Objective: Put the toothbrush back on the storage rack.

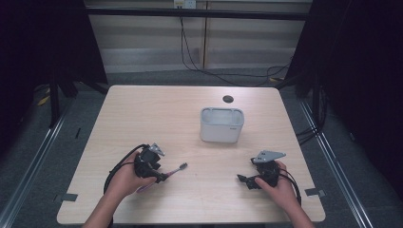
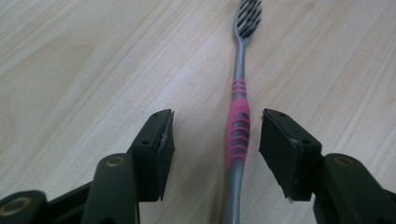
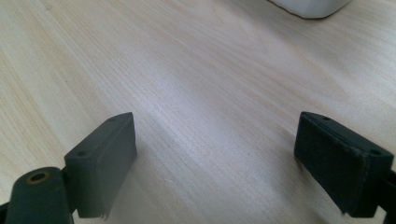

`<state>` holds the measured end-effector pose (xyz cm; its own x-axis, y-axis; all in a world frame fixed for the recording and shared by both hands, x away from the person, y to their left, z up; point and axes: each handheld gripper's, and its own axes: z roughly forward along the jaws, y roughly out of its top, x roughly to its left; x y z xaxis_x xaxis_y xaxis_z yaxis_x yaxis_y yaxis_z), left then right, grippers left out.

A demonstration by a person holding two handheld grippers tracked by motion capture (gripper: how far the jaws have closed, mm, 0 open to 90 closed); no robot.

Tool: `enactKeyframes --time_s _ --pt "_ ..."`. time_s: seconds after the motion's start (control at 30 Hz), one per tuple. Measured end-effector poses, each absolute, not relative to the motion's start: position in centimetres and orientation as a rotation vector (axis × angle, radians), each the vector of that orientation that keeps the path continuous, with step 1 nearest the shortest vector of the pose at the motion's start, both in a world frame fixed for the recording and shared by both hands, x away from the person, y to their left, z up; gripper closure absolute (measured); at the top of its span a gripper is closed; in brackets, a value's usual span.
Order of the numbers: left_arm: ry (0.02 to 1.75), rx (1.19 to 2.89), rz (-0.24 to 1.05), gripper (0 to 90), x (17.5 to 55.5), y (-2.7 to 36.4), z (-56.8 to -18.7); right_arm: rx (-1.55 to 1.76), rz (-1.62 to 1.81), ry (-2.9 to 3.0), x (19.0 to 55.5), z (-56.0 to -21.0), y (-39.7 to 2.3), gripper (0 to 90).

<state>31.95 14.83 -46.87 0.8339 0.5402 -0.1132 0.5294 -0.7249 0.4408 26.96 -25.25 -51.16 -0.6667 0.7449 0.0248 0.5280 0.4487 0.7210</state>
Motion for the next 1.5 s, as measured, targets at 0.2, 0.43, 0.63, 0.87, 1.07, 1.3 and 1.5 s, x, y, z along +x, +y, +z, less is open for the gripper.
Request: enactKeyframes --time_s 0.2,0.43,0.63,0.87,1.07,1.3,1.5 --pt "0.78 2.585 0.008 50.4 32.4 13.3 -46.5 1.093 1.042 2.407 27.0 -51.2 -25.2 12.5" --pt "0.789 2.633 -0.029 55.6 33.0 11.7 -46.6 1.093 1.042 2.407 27.0 -51.2 -25.2 12.5" --pt "0.79 2.657 -0.016 59.6 33.4 10.9 -46.9 1.092 1.042 2.407 27.0 -51.2 -25.2 12.5" --pt "0.801 2.671 -0.012 62.9 33.8 10.2 -46.8 1.092 1.042 2.407 27.0 -51.2 -25.2 12.5" --pt "0.792 2.691 -0.037 65.6 34.0 9.7 -46.9 1.093 1.042 2.407 27.0 -51.2 -25.2 12.5" --pt "0.78 2.764 0.005 82.3 34.0 8.6 -46.7 1.093 1.042 2.407 27.0 -51.2 -25.2 12.5" --pt "0.795 2.772 -0.014 85.1 34.0 8.1 -46.7 1.093 1.042 2.407 27.0 -51.2 -25.2 12.5"
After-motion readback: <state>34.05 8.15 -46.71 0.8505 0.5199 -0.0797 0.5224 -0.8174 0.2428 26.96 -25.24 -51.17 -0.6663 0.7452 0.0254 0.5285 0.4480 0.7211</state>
